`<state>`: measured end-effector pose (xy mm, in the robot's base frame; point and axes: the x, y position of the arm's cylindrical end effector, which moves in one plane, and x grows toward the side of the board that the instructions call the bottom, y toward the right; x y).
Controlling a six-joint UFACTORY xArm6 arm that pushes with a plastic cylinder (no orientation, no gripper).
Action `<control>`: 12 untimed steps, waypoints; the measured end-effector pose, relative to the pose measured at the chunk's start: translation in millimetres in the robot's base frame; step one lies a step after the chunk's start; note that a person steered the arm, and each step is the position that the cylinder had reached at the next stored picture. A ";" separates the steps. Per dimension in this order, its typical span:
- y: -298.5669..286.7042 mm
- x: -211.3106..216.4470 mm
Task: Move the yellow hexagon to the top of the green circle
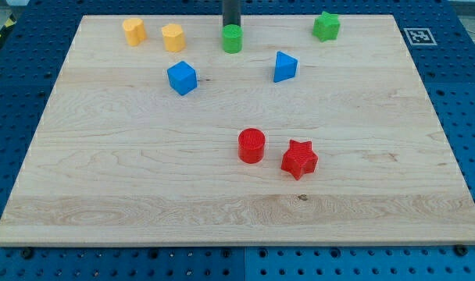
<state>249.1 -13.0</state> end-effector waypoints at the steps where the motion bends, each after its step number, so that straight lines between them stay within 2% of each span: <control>1: -6.7 29.2; 2: -19.5 59.1; 3: -52.2 68.1; 4: -109.6 68.1; 5: -146.1 43.7; 8: -141.0 19.3; 12: -112.7 41.7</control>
<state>290.9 -125.8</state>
